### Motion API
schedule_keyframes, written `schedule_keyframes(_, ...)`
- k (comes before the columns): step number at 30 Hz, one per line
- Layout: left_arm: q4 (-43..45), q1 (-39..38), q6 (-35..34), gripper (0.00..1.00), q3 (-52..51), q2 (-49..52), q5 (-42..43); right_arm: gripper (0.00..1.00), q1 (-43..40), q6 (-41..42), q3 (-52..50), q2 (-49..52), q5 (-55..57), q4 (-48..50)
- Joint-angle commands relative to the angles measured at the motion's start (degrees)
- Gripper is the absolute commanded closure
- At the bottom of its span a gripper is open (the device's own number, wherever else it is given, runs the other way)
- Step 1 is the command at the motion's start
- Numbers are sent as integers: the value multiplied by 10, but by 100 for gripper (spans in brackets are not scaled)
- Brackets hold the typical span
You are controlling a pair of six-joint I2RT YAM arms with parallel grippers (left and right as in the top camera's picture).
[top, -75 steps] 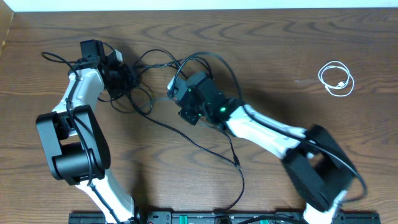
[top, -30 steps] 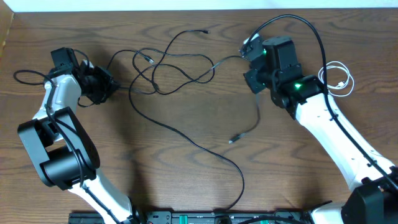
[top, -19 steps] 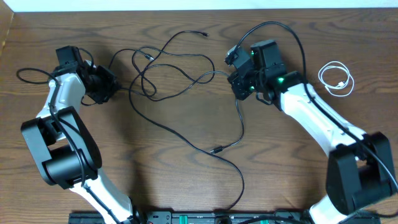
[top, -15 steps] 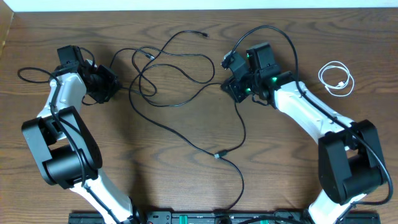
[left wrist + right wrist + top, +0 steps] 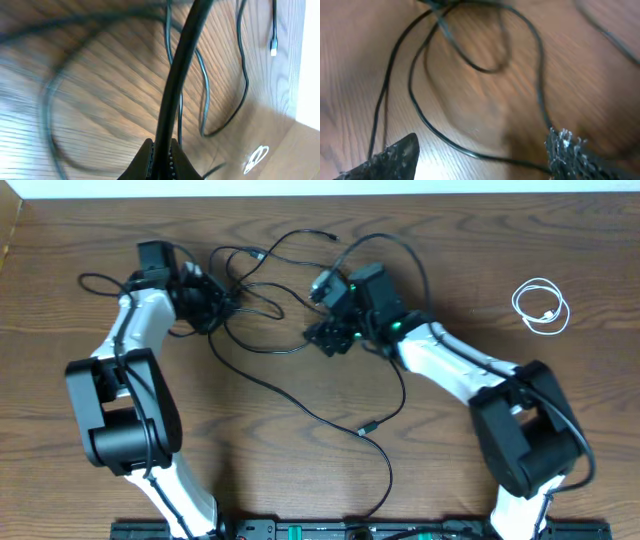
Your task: Untangle cables
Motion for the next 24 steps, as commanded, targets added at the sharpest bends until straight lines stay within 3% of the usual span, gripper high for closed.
schedule_keyframes(1,0,-30,-2,92,-6,2,20,20,16,5,3,41,-6,36)
schedule_keyframes(5,0,-52,-2,91,-6,2,40,15,28,45,3,86,-6,112)
schedule_keyframes(11,0,-53,-2,91,-6,2,44,15,27,45,3,98,26,161)
schedule_keyframes(14,-2,-53,12,91,-6,2,87,13,28,45,3,100,33,204)
schedule_keyframes(18,-5,-53,77,91,-6,2,173,12,28,45,3,100,73,218)
schedule_keyframes(24,-31,-53,89,92,-6,2,177,18,27,45,3,100,76,222)
